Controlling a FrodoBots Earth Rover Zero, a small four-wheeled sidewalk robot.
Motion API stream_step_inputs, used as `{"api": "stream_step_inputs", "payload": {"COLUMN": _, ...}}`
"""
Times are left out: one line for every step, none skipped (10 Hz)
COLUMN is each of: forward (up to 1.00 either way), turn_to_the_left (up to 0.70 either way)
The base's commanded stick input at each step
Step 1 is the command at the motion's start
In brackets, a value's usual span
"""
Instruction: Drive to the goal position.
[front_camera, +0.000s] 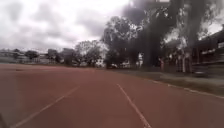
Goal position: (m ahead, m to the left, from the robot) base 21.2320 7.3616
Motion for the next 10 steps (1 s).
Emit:
{"api": "stream_step_inputs", "payload": {"forward": 0.70, "turn_to_the_left": 0.00}}
{"api": "stream_step_inputs", "payload": {"forward": 0.70, "turn_to_the_left": 0.00}}
{"api": "stream_step_inputs", "payload": {"forward": 0.70, "turn_to_the_left": 0.00}}
{"api": "stream_step_inputs", "payload": {"forward": 0.70, "turn_to_the_left": 0.00}}
{"api": "stream_step_inputs", "payload": {"forward": 0.70, "turn_to_the_left": 0.00}}
{"api": "stream_step_inputs", "payload": {"forward": 0.70, "turn_to_the_left": 0.00}}
{"api": "stream_step_inputs", "payload": {"forward": 0.70, "turn_to_the_left": 0.00}}
{"api": "stream_step_inputs", "payload": {"forward": 0.70, "turn_to_the_left": 0.00}}
{"api": "stream_step_inputs", "payload": {"forward": 0.70, "turn_to_the_left": 0.00}}
{"api": "stream_step_inputs", "payload": {"forward": 0.70, "turn_to_the_left": 0.00}}
